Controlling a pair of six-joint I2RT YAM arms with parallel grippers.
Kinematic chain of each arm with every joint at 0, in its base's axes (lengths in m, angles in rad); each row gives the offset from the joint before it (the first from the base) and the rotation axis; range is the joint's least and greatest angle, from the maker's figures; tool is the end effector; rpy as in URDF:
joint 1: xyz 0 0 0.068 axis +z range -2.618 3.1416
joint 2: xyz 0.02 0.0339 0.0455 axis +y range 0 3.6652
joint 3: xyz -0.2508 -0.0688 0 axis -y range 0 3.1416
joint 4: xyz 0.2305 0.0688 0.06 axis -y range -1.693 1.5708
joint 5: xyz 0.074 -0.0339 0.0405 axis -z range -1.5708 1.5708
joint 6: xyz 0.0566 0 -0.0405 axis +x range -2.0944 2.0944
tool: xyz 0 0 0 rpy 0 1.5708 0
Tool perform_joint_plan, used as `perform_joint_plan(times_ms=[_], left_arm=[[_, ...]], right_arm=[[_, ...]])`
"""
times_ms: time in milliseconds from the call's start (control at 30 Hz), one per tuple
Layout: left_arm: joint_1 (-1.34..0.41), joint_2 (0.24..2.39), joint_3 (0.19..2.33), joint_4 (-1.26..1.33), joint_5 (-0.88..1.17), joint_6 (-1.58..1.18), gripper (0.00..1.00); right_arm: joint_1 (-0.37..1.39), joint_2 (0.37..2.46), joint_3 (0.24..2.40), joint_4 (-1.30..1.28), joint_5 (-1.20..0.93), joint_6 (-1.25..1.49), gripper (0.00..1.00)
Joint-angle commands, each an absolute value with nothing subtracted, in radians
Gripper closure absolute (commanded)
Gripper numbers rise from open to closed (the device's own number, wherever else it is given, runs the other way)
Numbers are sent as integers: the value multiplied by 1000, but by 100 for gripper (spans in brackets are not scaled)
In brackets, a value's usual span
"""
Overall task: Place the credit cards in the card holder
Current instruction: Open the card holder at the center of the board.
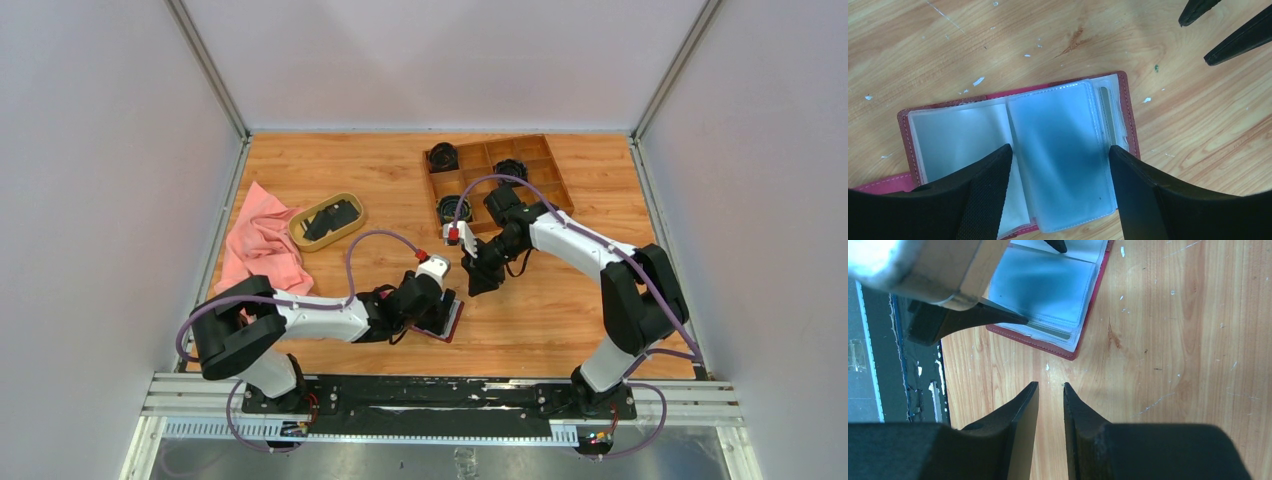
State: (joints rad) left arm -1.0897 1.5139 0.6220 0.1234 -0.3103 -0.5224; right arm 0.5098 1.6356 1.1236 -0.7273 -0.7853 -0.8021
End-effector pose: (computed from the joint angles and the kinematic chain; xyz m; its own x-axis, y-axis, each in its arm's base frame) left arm 0.1491 -0.2483 0.1333 -0.6493 0.2170 -0.7290 0.4830 0.8580 -0.1748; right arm 0.2455 0.1831 0.1953 -0.1813 -0.6838 -0.7068 -0.9728 0.0194 0.2308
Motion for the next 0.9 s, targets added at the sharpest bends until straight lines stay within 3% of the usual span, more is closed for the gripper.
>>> perform_joint_plan(times_ms=[0, 433, 867], left_arm=[[-1077, 1543, 596, 101, -293, -529, 30], [-1041, 1534, 557, 101, -303, -546, 48], [-936, 1444, 433, 249, -112, -626, 68]], right_arm=[[503, 1645, 1154, -765, -793, -798, 71], [503, 1651, 1155, -769, -845, -784, 71], [512, 1769, 1181, -738, -936, -607, 78]])
